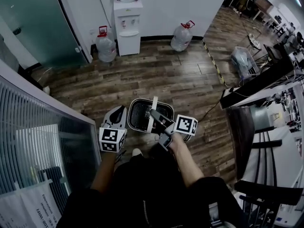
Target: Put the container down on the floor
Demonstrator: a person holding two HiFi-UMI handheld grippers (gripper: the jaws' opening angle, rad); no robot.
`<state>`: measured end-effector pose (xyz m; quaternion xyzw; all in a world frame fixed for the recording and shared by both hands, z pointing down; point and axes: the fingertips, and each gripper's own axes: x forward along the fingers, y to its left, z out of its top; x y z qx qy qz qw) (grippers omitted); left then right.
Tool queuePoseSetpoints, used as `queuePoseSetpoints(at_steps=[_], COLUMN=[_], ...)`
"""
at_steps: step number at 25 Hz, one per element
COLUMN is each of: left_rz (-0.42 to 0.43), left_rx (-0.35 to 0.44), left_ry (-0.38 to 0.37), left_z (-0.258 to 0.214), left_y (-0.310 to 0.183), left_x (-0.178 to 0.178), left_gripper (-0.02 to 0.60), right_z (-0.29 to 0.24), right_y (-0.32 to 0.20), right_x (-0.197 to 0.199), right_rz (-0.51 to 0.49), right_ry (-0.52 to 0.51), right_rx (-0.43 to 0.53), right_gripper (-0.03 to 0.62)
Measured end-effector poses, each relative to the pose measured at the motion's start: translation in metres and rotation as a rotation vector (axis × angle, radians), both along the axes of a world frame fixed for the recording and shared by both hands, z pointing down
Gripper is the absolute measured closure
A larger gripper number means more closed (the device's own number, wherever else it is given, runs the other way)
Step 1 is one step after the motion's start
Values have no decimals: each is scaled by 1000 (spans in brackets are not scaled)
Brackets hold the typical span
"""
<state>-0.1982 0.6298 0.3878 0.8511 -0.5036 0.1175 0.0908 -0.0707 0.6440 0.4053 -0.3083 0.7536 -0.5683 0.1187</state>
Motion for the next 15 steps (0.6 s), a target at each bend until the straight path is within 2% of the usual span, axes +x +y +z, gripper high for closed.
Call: queuePoseSetpoints(at_steps=[7, 15], left_rz=[9, 23], left_rx=[-2, -30], left_ry=[9, 12], left_z=[1, 10], left_y=[1, -9], left_x=[-1, 12], left_gripper=[557, 557], right_z=[3, 11], right_y=[1, -4], right_x=[3, 16], right_rz=[20, 31], right_ry=[13, 20], right_rx=[-12, -43], right_gripper=[510, 510])
